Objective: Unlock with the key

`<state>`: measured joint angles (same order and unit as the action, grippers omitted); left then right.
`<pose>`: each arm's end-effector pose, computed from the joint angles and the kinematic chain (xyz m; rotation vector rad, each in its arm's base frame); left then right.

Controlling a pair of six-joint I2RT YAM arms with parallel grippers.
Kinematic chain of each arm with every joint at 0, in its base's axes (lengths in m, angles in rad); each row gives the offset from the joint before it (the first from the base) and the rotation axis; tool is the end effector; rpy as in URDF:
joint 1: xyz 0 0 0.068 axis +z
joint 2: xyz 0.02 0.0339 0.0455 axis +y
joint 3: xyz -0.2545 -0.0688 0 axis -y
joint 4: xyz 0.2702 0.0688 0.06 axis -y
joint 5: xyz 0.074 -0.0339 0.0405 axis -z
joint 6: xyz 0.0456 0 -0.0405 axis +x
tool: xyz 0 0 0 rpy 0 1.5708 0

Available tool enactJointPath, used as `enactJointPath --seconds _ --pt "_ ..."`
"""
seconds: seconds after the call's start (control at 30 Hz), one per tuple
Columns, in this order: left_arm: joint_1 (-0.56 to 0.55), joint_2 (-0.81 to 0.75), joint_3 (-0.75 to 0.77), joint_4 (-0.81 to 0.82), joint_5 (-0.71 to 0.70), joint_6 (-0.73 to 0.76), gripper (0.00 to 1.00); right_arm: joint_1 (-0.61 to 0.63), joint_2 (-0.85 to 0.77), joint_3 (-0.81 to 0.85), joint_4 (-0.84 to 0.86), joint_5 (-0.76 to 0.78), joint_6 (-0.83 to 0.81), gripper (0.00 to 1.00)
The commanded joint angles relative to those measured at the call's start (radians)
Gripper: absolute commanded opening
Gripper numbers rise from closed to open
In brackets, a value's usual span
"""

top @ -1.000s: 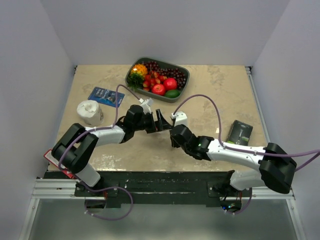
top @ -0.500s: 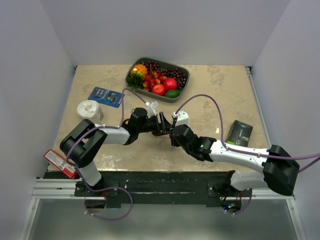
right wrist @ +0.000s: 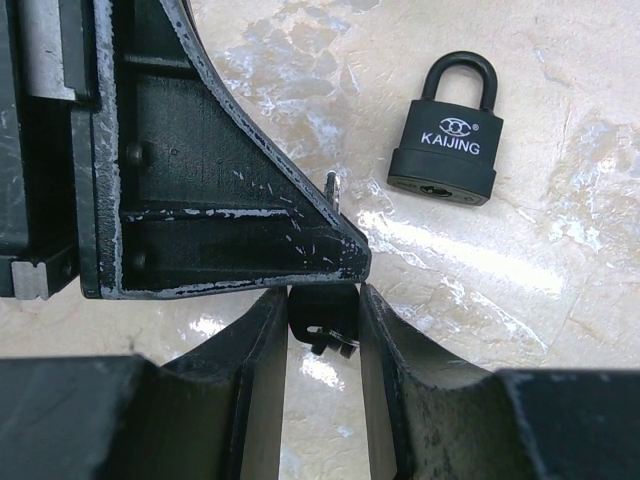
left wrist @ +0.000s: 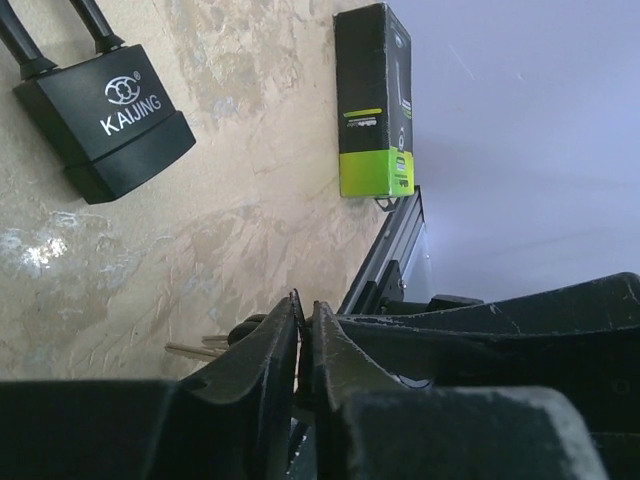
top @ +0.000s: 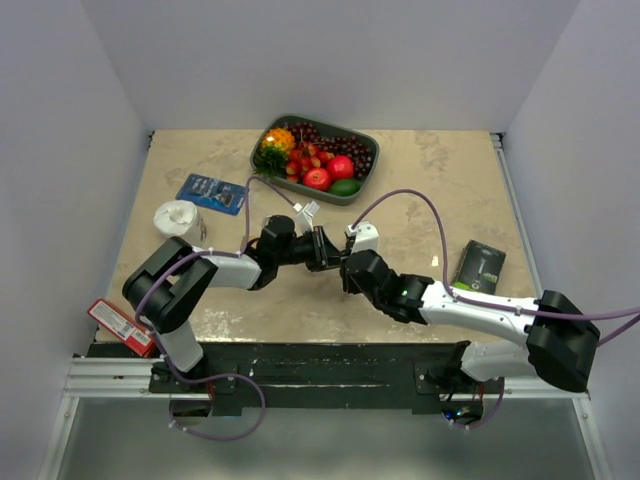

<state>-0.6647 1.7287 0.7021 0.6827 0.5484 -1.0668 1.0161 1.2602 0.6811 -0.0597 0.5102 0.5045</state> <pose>0.2668 -0.2393 0.1267 -0.0125 2.2545 -1.5890 0.1730 0.2370 0.1903 -0.2671 2.1194 0.3339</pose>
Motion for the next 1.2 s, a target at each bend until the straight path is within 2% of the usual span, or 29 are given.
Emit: enactJointPath --seconds 0.0,0.03,0.07,0.2,0.3,0.33,0.4,0.43,0.53,0.57,0.63,0.73,0.87,1.0,1.17 --pt "-0.01 0.003 0.03 0.074 0.016 -0.013 0.1 0.006 -0.025 -0.003 0.046 0.04 0.005 0.01" --pt "-0.01 0.002 0.03 0.061 0.012 -0.01 0.03 0.006 -0.027 -0.003 0.043 0.044 0.005 0.01" --pt "-0.012 -0.003 0.03 0.055 0.001 -0.006 0.0 0.006 -0.027 -0.003 0.043 0.044 0.005 0.01" --pt "-0.007 -0.029 0.028 0.029 -0.022 0.019 0.0 0.006 -0.039 -0.008 0.047 0.031 0.005 0.02" --pt "0.0 -0.04 0.033 0.02 -0.028 0.04 0.0 0.006 -0.054 -0.015 0.055 -0.005 0.008 0.08" --pt "0.004 -0.041 0.031 0.02 -0.028 0.044 0.0 0.007 -0.065 -0.018 0.055 -0.012 0.005 0.18" --pt "0.022 -0.049 0.025 0.028 -0.018 0.053 0.0 0.004 -0.079 -0.021 0.057 -0.019 0.002 0.3" --pt "0.03 -0.054 0.023 0.04 -0.015 0.057 0.0 0.003 -0.087 -0.023 0.055 -0.019 0.003 0.43" --pt "0.046 -0.075 0.019 0.029 -0.005 0.102 0.0 -0.016 -0.128 -0.028 0.055 -0.088 -0.012 0.6" --pt "0.053 -0.083 0.026 0.011 -0.007 0.119 0.0 -0.031 -0.155 -0.032 0.055 -0.128 -0.015 0.62" --pt "0.054 -0.11 0.033 -0.05 -0.019 0.169 0.0 -0.094 -0.186 -0.049 0.098 -0.205 -0.023 0.65" --pt "0.066 -0.152 0.019 -0.075 -0.027 0.215 0.0 -0.212 -0.252 -0.098 0.171 -0.434 -0.024 0.66" --pt "0.092 -0.192 -0.007 -0.054 0.04 0.257 0.0 -0.312 -0.324 -0.15 0.259 -0.687 -0.024 0.65" --pt "0.106 -0.239 -0.033 -0.003 0.11 0.284 0.0 -0.405 -0.36 -0.196 0.343 -0.868 -0.012 0.64" --pt "0.112 -0.276 -0.041 0.026 0.214 0.306 0.0 -0.439 -0.364 -0.236 0.467 -1.025 0.032 0.61"
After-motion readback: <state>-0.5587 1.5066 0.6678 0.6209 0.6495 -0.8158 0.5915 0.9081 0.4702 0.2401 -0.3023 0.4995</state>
